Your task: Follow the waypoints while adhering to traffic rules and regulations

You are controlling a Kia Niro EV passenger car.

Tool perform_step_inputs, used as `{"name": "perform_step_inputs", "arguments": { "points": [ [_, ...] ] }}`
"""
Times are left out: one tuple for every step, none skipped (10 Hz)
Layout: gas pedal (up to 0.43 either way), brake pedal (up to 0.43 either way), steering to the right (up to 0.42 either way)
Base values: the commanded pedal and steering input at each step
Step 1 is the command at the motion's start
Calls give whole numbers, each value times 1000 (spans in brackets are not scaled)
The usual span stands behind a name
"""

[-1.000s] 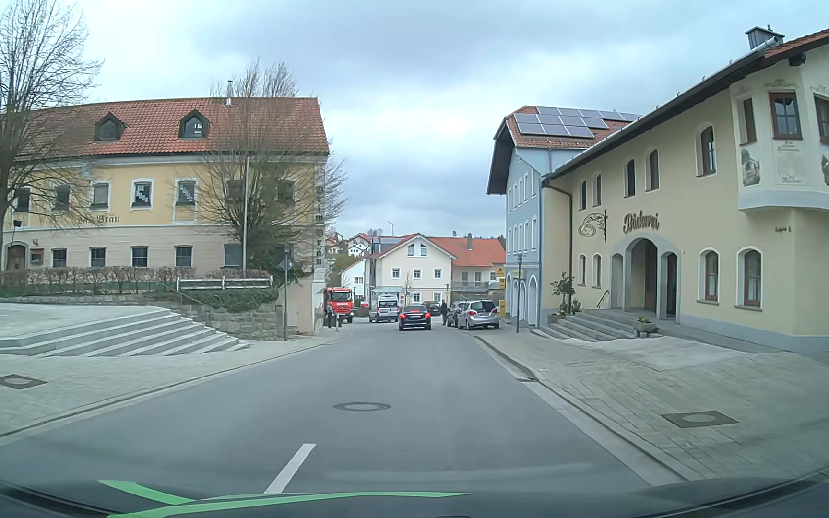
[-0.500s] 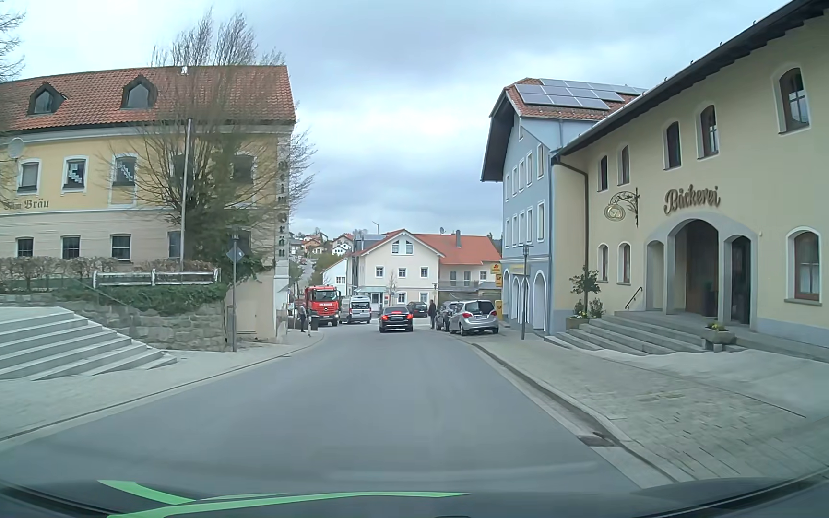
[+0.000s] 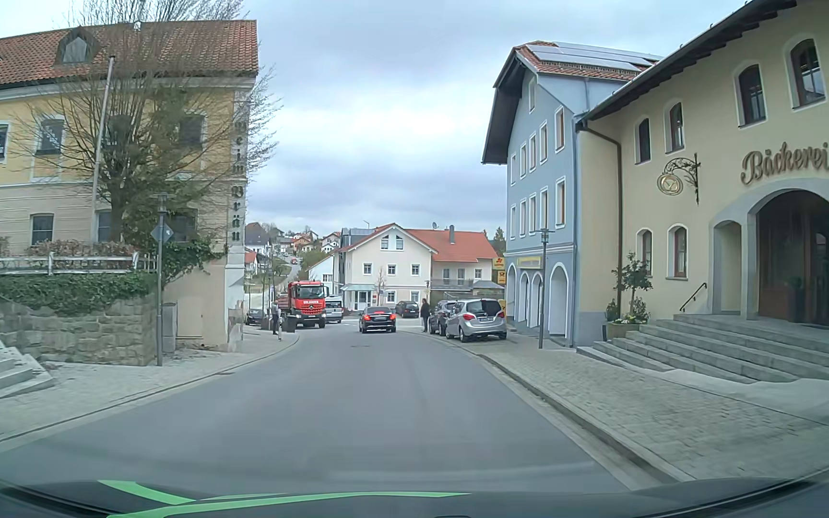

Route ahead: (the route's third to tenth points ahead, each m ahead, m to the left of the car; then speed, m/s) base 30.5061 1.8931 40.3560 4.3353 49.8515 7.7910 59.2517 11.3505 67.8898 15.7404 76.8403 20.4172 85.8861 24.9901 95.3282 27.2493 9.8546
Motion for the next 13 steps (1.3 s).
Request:
{"name": "perform_step_inputs", "arguments": {
  "points": [
    [0,183,8],
    [0,195,4],
    [0,195,4],
    [0,201,3],
    [0,201,-2],
    [0,201,-3],
    [0,201,-3],
    [0,213,-3],
    [0,213,-3],
    [0,220,-3],
    [0,220,-4],
    [0,226,-5],
    [0,226,-5]
  ]
}}
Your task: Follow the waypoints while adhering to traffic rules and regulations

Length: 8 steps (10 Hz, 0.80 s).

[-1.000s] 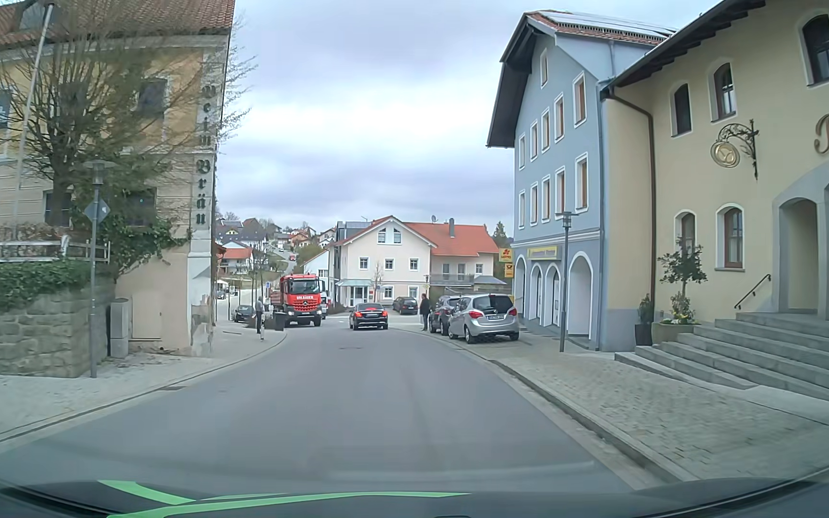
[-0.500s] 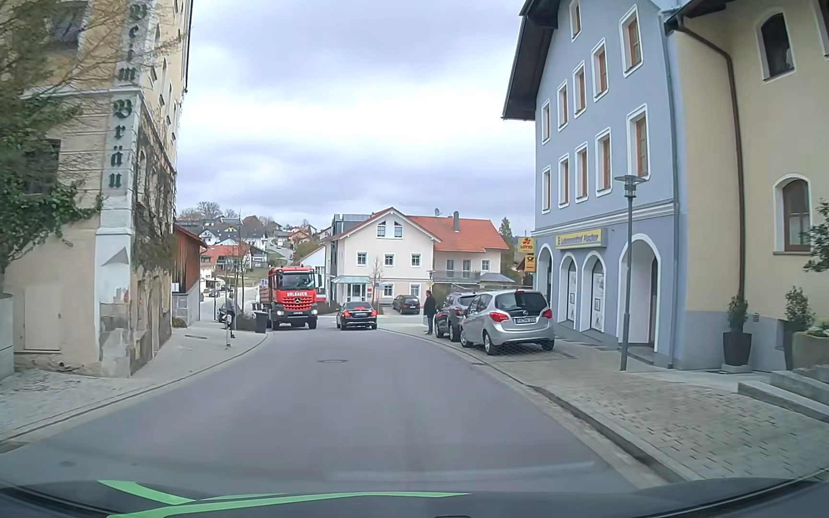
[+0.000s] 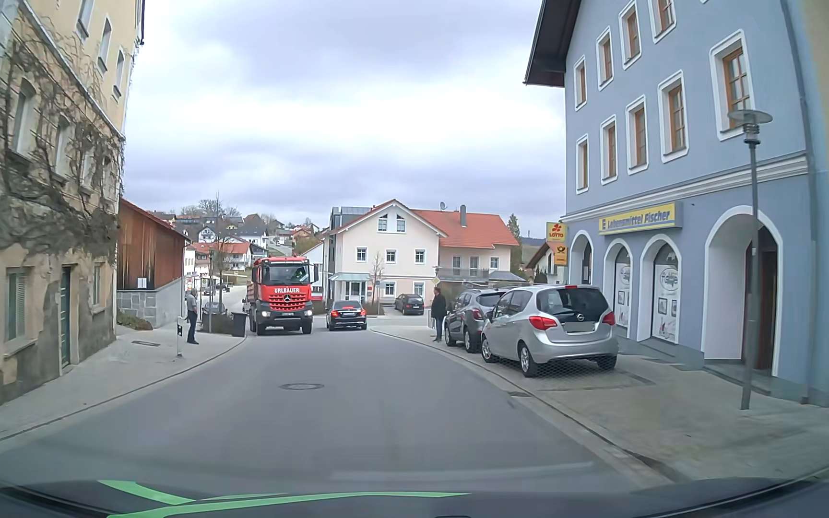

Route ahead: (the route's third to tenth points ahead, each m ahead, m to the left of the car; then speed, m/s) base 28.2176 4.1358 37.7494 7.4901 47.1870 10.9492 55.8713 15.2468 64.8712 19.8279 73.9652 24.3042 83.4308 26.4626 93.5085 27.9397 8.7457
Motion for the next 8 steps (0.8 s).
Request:
{"name": "perform_step_inputs", "arguments": {
  "points": [
    [0,232,-5],
    [0,238,-5],
    [0,232,-5],
    [0,232,-7],
    [0,232,-10],
    [0,232,-14],
    [0,232,-21],
    [0,232,-28]
  ]
}}
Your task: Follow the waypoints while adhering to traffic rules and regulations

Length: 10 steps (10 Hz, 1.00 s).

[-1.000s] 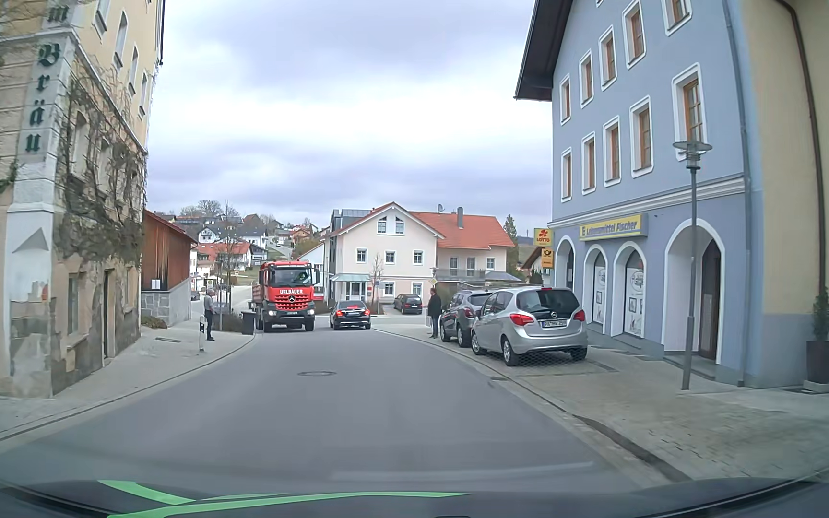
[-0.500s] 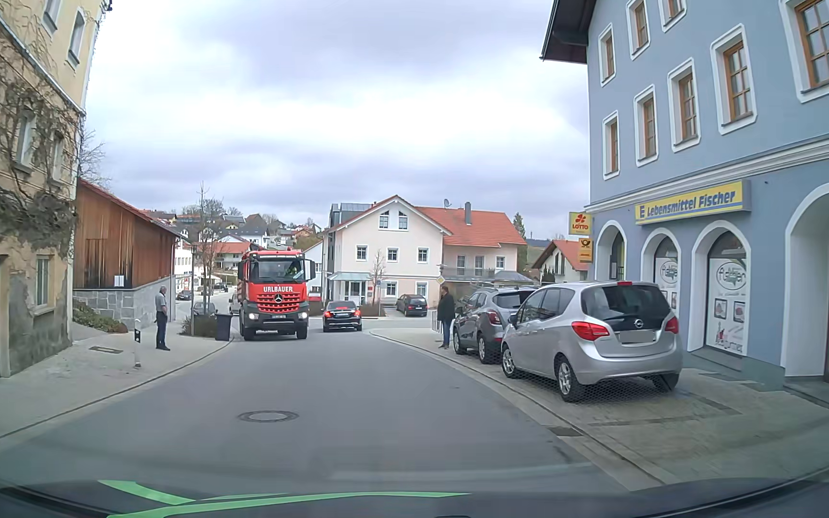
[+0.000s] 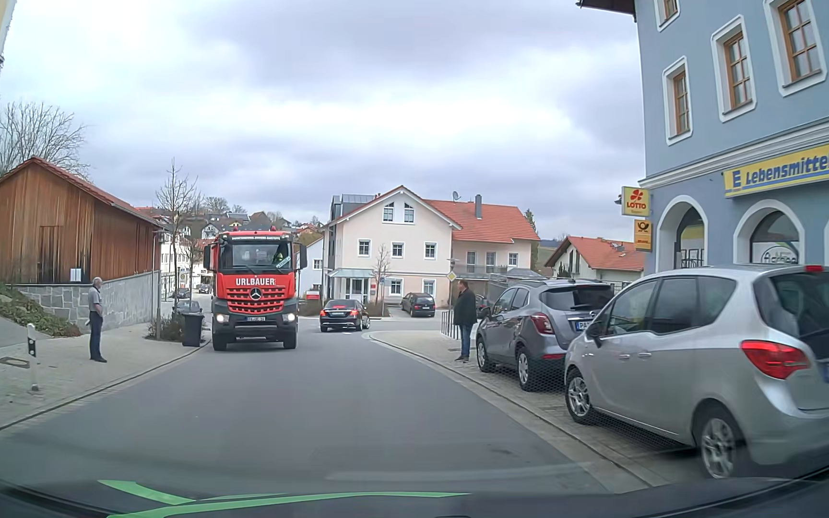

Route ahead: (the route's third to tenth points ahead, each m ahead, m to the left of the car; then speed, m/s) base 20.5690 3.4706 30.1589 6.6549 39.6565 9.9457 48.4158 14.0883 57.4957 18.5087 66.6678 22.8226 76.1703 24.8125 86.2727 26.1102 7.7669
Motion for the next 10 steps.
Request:
{"name": "perform_step_inputs", "arguments": {
  "points": [
    [0,232,-32],
    [0,232,-33],
    [0,232,-33],
    [0,232,-34],
    [0,232,-38],
    [0,226,-41],
    [0,213,-43],
    [0,201,-45],
    [0,183,-46],
    [0,165,-46]
  ]
}}
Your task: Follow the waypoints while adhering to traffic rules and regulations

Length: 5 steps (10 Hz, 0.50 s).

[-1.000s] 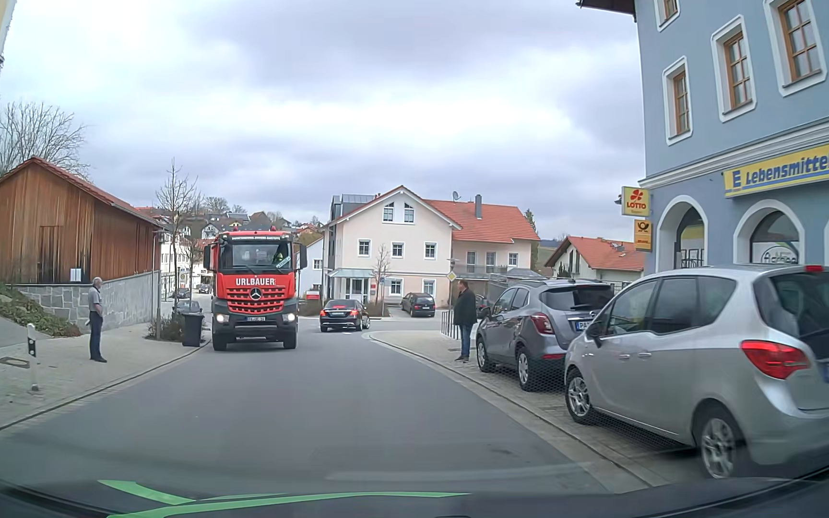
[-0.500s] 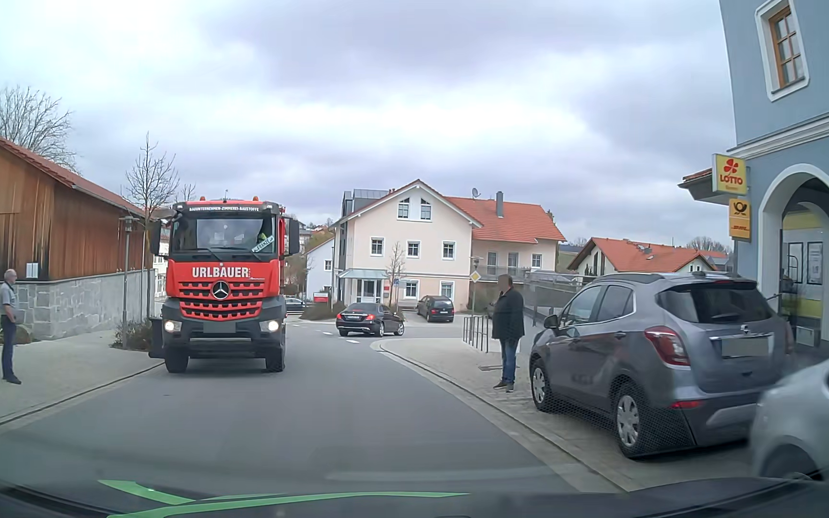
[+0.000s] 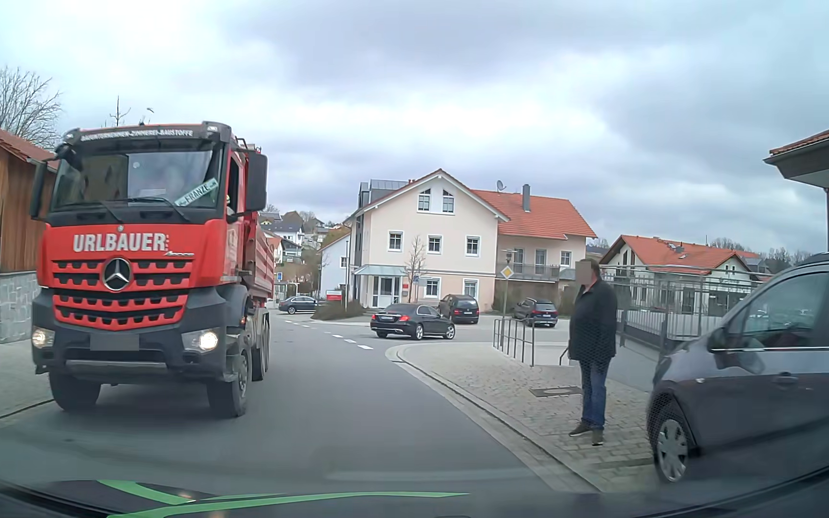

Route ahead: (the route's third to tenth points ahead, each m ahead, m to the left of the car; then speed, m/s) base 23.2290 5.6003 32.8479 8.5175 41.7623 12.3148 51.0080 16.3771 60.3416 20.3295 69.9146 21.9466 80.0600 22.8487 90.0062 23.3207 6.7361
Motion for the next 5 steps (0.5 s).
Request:
{"name": "perform_step_inputs", "arguments": {
  "points": [
    [0,146,-47],
    [0,116,-47],
    [0,61,-48],
    [0,6,-51],
    [0,0,-58]
  ]
}}
